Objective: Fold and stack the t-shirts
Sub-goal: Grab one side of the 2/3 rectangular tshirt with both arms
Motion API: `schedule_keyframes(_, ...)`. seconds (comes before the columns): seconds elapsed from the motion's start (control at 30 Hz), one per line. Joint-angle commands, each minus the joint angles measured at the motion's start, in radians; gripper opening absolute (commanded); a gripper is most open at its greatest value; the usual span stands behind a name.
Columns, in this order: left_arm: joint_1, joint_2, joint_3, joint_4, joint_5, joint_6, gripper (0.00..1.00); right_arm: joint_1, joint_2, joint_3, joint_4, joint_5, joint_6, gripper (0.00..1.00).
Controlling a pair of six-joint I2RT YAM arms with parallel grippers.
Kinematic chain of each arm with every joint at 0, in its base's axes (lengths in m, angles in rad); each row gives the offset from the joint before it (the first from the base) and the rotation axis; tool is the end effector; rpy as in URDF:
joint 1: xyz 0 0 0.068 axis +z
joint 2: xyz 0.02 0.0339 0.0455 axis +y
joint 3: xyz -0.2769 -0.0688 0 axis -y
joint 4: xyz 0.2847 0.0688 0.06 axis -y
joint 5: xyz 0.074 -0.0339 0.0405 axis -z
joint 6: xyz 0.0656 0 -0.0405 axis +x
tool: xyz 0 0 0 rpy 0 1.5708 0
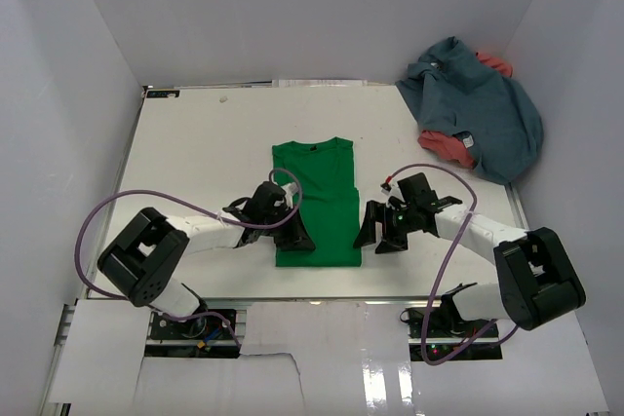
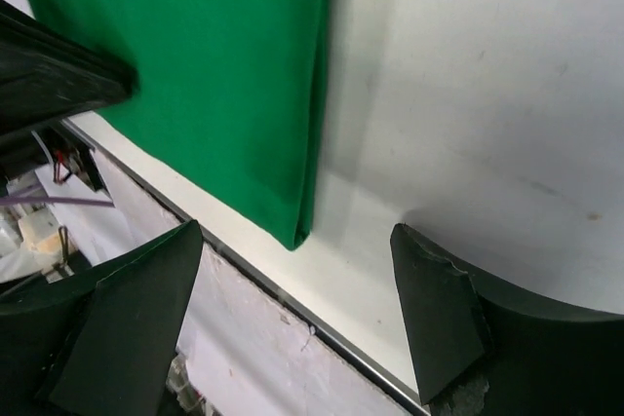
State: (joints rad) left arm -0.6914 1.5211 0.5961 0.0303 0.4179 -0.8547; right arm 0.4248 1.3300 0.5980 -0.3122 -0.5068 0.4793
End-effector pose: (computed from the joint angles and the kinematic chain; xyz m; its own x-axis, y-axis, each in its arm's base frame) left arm 0.2213 -0.2177 0.0943 -0.9816 -0.0825 -0.1720 0.0577 0.7311 -0.6799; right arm 0.2346 0.1411 0.1232 -0.9676 0.0048 -0.2524 -0.1537 0.7819 0.6041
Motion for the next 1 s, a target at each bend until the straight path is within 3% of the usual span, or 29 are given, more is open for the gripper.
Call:
schedule_keyframes(0.0, -0.005, -0.079, 0.056, -0.064, 0.001, -0.017, 0.21, 0.035, -0.026, -0.056, 0.073, -0.042, 0.073, 0.84)
schedule_keyframes(0.1, -0.005, -0.139, 0.103, -0.162, -0.034, -0.004, 0.35, 0.066, -0.023, -0.098, 0.11, -0.058, 0.111, 0.83)
schedule_keyframes(0.23, 0.012, -0.216, 0.191, -0.302, -0.113, 0.026, 0.44, 0.106, -0.009, -0.122, 0.182, -0.065, 0.157, 0.82)
schedule_keyframes(0.47, 0.223, -0.312, 0.087, -0.385, 0.021, 0.057, 0.46, 0.146, 0.015, -0.152, 0.258, -0.065, 0.222, 0.76)
schedule_keyframes(0.67, 0.259, -0.381, 0.008, -0.431, 0.042, 0.04, 0.46, 0.152, 0.024, -0.204, 0.317, -0.064, 0.26, 0.68)
schedule_keyframes(0.77, 0.259, -0.395, -0.035, -0.451, 0.051, 0.042, 0.46, 0.152, 0.024, -0.216, 0.335, -0.052, 0.265, 0.57)
schedule_keyframes(0.9, 0.259, -0.424, -0.067, -0.5, 0.051, 0.057, 0.47, 0.152, 0.034, -0.221, 0.351, -0.05, 0.268, 0.23)
schedule_keyframes(0.97, 0.259, -0.441, -0.073, -0.533, 0.041, 0.066, 0.48, 0.152, 0.038, -0.222, 0.355, -0.047, 0.268, 0.19)
